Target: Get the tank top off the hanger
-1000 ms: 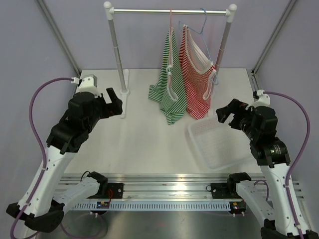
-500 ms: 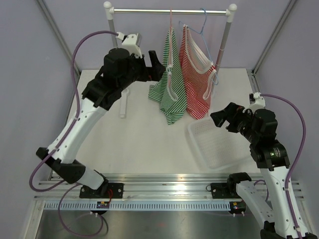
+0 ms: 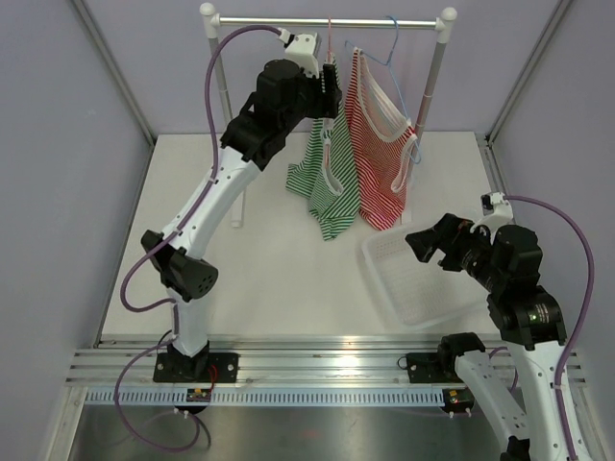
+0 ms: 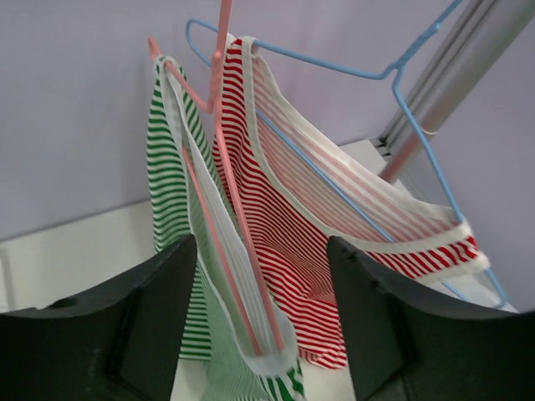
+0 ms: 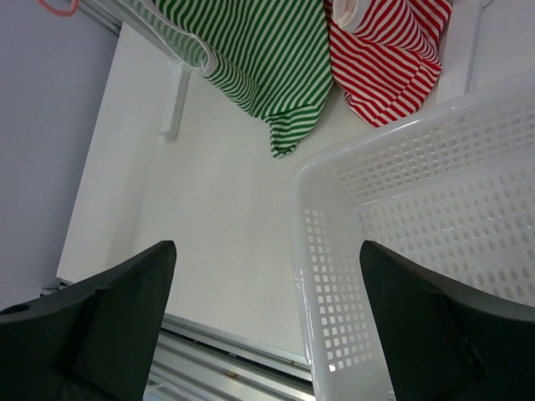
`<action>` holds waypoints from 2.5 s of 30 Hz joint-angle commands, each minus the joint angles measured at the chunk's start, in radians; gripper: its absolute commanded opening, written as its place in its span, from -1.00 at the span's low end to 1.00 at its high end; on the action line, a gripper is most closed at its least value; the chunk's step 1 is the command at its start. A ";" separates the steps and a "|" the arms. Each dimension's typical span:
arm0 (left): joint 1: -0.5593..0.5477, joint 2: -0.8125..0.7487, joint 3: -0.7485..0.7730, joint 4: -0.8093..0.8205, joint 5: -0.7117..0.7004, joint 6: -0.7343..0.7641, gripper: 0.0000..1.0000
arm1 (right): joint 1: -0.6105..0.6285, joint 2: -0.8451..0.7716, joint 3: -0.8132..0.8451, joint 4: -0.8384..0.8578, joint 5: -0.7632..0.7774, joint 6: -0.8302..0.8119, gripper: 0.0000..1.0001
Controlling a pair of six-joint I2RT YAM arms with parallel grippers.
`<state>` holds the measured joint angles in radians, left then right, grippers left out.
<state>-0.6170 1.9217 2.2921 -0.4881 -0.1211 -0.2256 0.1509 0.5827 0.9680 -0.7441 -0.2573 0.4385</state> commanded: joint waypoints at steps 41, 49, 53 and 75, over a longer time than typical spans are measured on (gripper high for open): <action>-0.001 -0.142 0.110 -0.033 -0.256 0.232 -1.00 | 0.007 -0.069 -0.052 0.260 -0.114 0.097 0.99; -0.003 -0.458 -0.231 -0.181 -0.206 0.094 -1.00 | 0.007 0.182 -0.080 0.786 -0.412 0.261 0.99; -0.006 -0.686 -0.532 -0.127 -0.170 0.031 -1.00 | 0.036 0.368 -0.086 1.087 -0.476 0.431 0.99; -0.009 -1.156 -1.102 -0.113 0.074 -0.199 -1.00 | 0.460 1.042 0.417 0.939 -0.149 0.049 0.56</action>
<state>-0.6216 0.7971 1.1946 -0.6746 -0.1070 -0.3988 0.5884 1.5932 1.3170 0.2596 -0.4896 0.5777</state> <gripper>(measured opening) 0.025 0.799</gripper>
